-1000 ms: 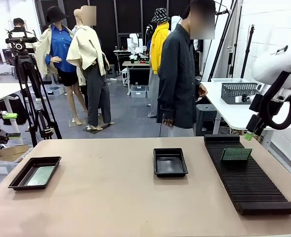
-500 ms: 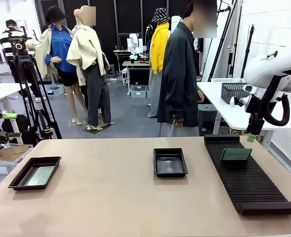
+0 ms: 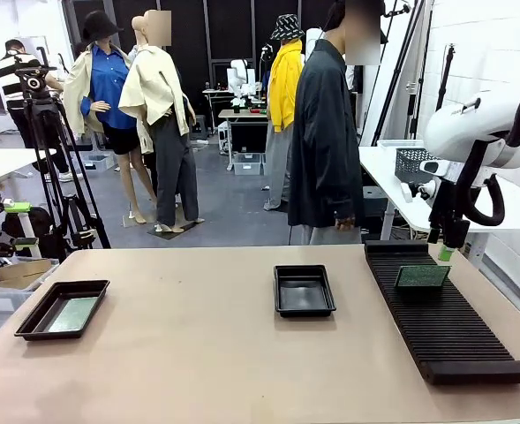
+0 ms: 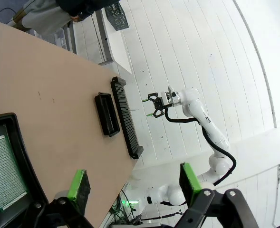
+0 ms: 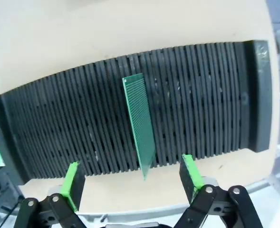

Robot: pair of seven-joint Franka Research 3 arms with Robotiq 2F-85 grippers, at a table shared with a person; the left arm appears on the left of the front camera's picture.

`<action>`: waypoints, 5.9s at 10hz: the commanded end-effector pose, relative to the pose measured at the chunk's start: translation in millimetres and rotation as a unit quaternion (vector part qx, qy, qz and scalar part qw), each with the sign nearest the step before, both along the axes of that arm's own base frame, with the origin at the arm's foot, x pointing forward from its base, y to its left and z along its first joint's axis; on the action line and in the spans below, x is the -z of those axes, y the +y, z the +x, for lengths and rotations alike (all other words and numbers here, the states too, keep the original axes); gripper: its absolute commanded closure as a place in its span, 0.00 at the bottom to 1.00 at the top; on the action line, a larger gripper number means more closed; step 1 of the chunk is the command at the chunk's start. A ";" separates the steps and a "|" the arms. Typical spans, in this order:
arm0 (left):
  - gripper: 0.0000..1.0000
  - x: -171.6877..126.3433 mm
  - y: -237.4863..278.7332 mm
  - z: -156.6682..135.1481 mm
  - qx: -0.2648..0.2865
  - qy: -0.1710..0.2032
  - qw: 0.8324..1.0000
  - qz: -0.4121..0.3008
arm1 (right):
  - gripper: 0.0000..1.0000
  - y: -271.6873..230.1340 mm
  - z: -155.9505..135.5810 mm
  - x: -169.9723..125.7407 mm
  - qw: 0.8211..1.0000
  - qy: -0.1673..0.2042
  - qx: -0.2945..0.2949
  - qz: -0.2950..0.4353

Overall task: Inspect and transfer BCBs to ESD trays.
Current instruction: Pick up the Blank PCB from the PCB Rack and place it in the right ESD tray.

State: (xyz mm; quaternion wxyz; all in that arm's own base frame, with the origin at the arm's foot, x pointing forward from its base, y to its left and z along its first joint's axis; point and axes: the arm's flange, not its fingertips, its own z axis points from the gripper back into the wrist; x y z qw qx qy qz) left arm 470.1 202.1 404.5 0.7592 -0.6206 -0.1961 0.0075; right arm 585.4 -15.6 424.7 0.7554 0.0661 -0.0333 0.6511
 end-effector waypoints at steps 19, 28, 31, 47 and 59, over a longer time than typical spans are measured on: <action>0.00 -1.7 0.4 -1.1 -0.002 -0.002 1.000 0.001 | 0.83 33.4 22.7 62.3 0.996 -0.013 -0.028 -0.083; 0.00 -1.7 0.4 -1.1 -0.002 -0.002 1.000 0.001 | 1.00 38.6 17.4 61.4 0.996 0.010 -0.032 -0.084; 0.00 -1.7 0.4 -1.1 -0.002 -0.002 1.000 0.001 | 1.00 37.3 16.6 60.7 0.996 0.013 -0.030 -0.085; 0.00 -1.7 0.4 -1.1 -0.002 -0.002 1.000 0.001 | 1.00 73.2 -51.8 -11.0 0.970 0.061 0.231 -0.043; 0.00 -1.7 0.4 -1.1 -0.002 -0.002 1.000 0.001 | 1.00 163.3 -44.1 -25.8 0.768 0.178 0.597 0.148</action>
